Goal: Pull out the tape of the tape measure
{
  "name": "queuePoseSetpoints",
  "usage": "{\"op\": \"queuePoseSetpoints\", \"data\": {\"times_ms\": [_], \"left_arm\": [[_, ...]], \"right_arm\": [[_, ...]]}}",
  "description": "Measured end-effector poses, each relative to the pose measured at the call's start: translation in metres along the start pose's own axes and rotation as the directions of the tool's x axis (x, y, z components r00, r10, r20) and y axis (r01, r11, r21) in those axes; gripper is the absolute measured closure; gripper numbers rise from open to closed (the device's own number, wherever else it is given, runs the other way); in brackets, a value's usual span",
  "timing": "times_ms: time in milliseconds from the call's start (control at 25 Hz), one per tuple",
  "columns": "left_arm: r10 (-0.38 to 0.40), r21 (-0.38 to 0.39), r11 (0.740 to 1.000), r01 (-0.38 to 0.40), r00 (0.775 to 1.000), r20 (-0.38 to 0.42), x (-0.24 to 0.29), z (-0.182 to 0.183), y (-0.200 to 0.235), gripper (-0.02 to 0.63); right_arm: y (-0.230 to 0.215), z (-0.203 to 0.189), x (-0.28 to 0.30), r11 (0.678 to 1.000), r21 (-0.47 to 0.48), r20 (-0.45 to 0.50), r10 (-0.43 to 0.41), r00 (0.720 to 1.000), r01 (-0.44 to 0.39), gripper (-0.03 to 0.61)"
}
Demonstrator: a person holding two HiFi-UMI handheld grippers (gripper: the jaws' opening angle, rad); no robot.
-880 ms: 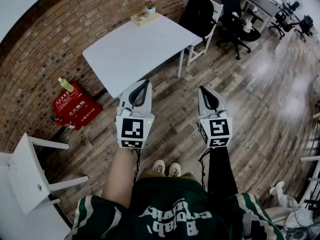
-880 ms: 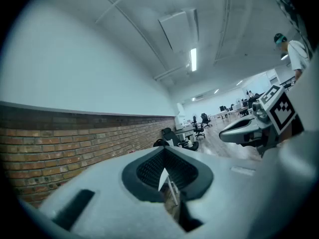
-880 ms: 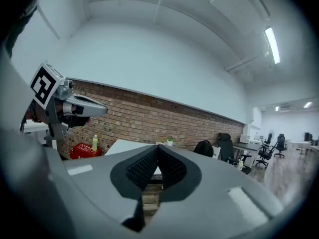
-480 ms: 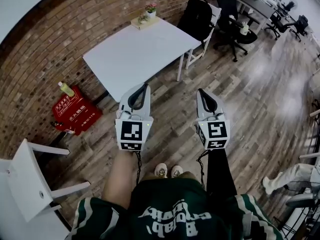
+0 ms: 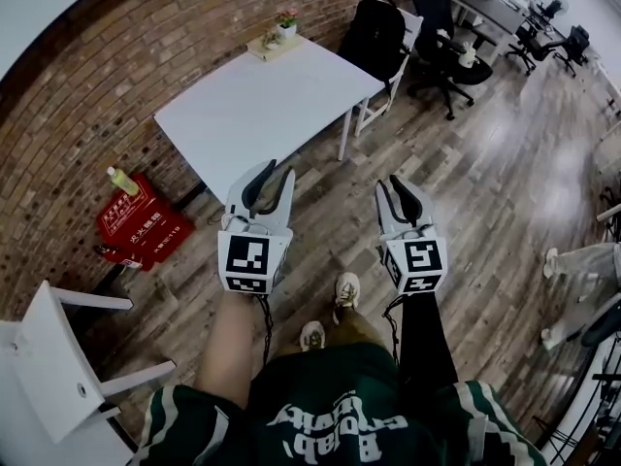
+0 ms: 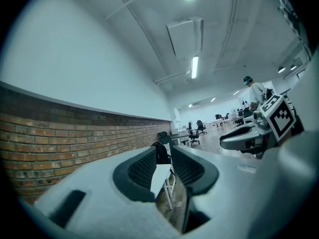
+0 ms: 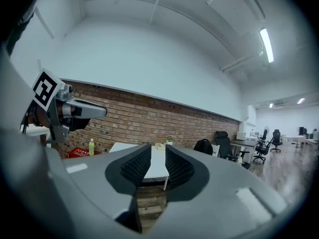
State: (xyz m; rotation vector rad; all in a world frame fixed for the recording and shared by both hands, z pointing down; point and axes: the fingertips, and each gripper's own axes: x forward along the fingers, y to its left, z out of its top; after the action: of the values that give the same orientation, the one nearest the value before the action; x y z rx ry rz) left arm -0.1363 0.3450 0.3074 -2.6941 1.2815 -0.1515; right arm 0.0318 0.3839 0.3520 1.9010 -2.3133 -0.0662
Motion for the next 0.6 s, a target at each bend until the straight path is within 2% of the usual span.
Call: {"op": "queuePoseSetpoints", "data": {"times_ms": [240,600], "left_arm": [[0.006,0.012,1.000,-0.006,1.000,0.001,0.033,-0.001,0.004,0.509],[0.064,0.035,0.997,-0.063,0.998,-0.013,0.117,0.003,0.042,0.512]], "right_arm": [[-0.022,-0.007,0.035,0.999,0.029,0.012,0.018,1.000,-0.018,0.471],[-0.066,0.005,0.135,0.994,0.041,0.044,0.095,0.994,-0.097,0.466]]}}
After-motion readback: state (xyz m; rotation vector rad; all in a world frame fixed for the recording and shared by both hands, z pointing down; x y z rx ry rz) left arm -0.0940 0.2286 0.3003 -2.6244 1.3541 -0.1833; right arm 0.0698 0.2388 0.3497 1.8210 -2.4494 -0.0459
